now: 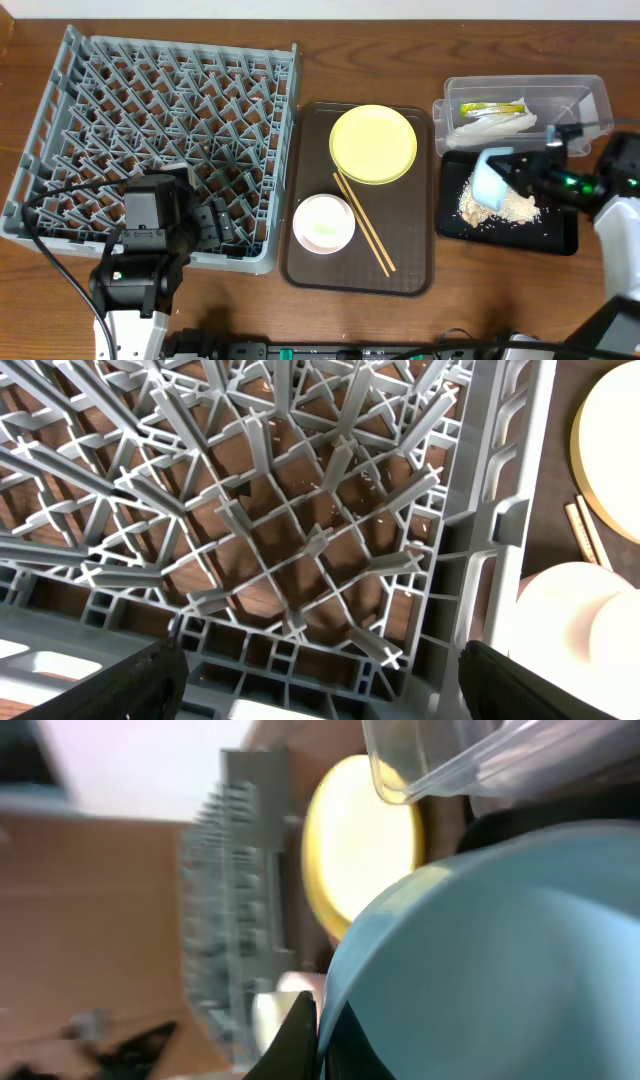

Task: Sort waste into correct bins and load items into the dishwasher

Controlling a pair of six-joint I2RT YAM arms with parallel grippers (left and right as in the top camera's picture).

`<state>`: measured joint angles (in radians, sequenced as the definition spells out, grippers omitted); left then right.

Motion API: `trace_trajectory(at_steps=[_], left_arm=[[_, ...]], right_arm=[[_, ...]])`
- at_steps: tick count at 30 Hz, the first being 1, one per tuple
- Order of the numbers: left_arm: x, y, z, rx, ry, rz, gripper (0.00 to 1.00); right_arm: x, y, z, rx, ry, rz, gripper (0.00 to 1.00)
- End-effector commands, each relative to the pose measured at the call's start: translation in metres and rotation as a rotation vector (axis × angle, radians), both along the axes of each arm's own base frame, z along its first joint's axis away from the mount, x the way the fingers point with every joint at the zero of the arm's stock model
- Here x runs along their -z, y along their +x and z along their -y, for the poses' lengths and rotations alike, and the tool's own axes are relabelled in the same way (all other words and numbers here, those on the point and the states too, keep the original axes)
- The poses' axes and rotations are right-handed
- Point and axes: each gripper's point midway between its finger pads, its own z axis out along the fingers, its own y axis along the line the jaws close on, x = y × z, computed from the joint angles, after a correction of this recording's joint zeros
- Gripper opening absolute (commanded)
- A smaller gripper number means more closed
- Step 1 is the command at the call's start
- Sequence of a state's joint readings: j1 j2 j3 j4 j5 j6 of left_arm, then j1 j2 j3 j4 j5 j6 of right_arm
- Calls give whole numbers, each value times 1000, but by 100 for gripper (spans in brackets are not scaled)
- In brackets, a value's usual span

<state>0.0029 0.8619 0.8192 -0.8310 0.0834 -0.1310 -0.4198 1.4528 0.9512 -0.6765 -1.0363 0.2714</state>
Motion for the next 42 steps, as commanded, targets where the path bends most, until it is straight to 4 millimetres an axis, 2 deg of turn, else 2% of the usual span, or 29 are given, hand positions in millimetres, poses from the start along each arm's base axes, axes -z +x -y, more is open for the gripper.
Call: trace_trajectory(at_steps=[1, 6, 8, 13, 15, 21, 27, 35, 37, 40, 41, 42], left_arm=[[-5, 1, 1, 3, -8, 11, 89], [-5, 1, 1, 4, -9, 11, 89], [-5, 1, 1, 4, -9, 11, 90], [-5, 1, 1, 3, -8, 11, 89], [-5, 1, 1, 3, -8, 11, 90], [-2, 0, 1, 3, -8, 4, 89], [-2, 0, 1, 3, -8, 3, 89], [-2, 0, 1, 3, -8, 3, 90], [-2, 0, 1, 3, -8, 3, 89], [-2, 0, 1, 3, -8, 3, 89], [-2, 0, 1, 3, -8, 3, 90], [-2, 0, 1, 3, -8, 3, 89]], right_arm=[[1, 2, -24, -93, -214, 85, 1], [-25, 15, -79, -258, -283, 318, 1], [-27, 25, -93, -272, -374, 383, 1], [-19, 42, -129, -281, -624, 485, 1], [-13, 44, -152, -324, -732, 547, 1], [15, 44, -193, -407, -858, 588, 1], [54, 51, -214, -502, -868, 497, 1], [102, 62, -224, -561, -887, 396, 2], [112, 60, -223, -573, -892, 374, 8], [114, 59, -223, -580, -892, 365, 14], [111, 58, -225, -583, -887, 369, 19], [104, 57, -228, -592, -870, 375, 33]])
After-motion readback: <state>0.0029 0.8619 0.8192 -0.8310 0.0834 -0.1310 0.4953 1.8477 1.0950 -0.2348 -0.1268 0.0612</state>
